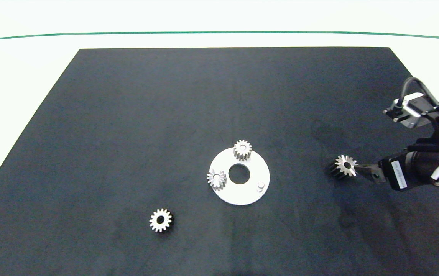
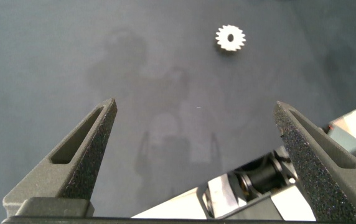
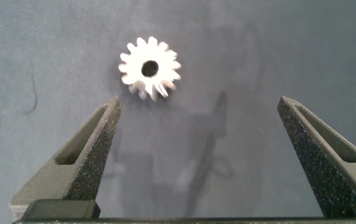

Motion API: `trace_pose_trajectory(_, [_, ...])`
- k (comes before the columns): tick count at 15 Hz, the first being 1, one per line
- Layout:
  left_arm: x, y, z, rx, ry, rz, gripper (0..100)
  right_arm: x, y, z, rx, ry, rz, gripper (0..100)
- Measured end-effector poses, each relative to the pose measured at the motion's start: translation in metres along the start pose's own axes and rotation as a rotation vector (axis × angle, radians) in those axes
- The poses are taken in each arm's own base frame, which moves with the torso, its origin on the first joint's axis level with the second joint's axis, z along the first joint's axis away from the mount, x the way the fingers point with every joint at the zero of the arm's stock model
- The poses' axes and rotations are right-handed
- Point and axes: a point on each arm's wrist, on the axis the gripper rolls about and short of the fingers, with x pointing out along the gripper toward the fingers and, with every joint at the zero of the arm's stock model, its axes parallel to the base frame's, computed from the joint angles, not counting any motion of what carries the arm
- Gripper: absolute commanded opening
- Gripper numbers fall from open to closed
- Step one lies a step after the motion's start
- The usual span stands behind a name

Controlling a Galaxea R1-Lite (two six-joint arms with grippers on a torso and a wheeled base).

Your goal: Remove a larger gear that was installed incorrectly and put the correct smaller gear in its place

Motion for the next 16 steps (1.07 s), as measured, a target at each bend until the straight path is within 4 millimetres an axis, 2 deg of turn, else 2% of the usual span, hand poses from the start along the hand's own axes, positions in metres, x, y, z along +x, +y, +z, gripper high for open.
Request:
trace_pose_trajectory(4, [0.016, 0.002, 0.002, 0.029, 0.04, -0.062, 100, -0.039, -0.014, -0.013, 0.029, -0.073, -0.012, 100])
trace_pose_trajectory(7, [0.037, 0.002, 0.001, 0.072, -0.033, -0.129, 100, -0.064, -0.023, -0.02, 0.051, -0.121, -0.02, 100])
trace_pose_trajectory(9, [0.057, 0.0, -0.002, 0.092, -0.08, -0.163, 100, -0.072, -0.026, -0.022, 0.063, -0.147, -0.025, 100])
trace_pose_trajectory(11, [0.074, -0.003, -0.008, 0.103, -0.056, -0.202, 100, -0.078, -0.028, -0.023, 0.088, -0.164, -0.025, 100])
trace_pose_trajectory(16, [0.097, -0.009, -0.011, 0.166, 0.023, -0.275, 100, -0.082, -0.029, -0.024, 0.116, -0.182, -0.023, 100])
